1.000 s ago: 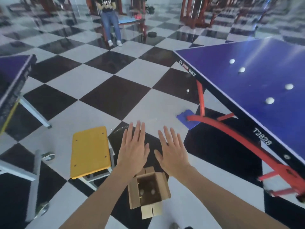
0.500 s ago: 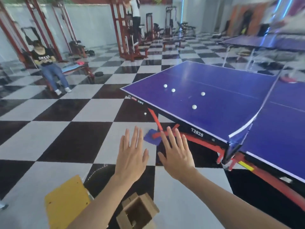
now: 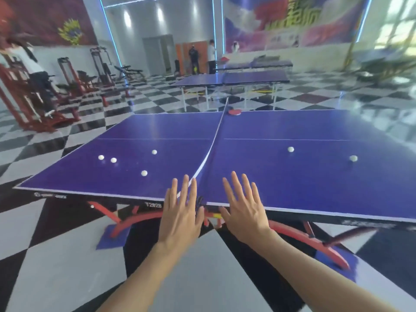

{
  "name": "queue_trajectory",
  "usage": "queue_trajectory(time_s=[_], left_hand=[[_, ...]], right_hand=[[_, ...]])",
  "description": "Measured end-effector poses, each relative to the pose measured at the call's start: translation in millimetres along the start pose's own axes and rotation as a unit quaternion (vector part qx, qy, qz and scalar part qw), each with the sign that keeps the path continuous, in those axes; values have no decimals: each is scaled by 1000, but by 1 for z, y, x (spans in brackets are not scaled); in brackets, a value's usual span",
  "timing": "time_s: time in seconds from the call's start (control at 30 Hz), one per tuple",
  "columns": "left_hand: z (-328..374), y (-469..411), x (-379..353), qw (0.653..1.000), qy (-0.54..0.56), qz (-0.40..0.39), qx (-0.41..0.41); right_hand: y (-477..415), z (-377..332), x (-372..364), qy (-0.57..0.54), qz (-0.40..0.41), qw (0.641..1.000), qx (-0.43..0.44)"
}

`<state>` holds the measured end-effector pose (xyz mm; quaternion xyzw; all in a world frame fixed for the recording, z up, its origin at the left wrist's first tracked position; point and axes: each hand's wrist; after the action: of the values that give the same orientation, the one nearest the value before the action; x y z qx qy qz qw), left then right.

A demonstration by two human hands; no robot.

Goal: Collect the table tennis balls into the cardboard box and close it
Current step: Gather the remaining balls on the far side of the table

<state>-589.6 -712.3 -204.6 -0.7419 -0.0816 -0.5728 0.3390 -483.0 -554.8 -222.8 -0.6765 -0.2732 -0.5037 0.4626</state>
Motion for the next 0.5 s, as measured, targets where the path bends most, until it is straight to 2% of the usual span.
queue_trajectory(time_s=[0.3,0.5], left_hand=[[209,-115,-45,997,60,9,-49],[293,-185,-70,994,65,-14,-86]], right_hand=[[16,237,22,58,4,996,-74],[3,340,24,69,-8,992,-107]])
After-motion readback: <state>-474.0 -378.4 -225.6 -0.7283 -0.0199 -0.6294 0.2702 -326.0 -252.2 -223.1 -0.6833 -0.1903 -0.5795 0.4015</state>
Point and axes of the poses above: each hand's wrist, its own y-axis away from the middle knuckle, its own x-axis out of the back of the hand, z = x × y, and after that the axes turned 2 degrees about -y, right-handed
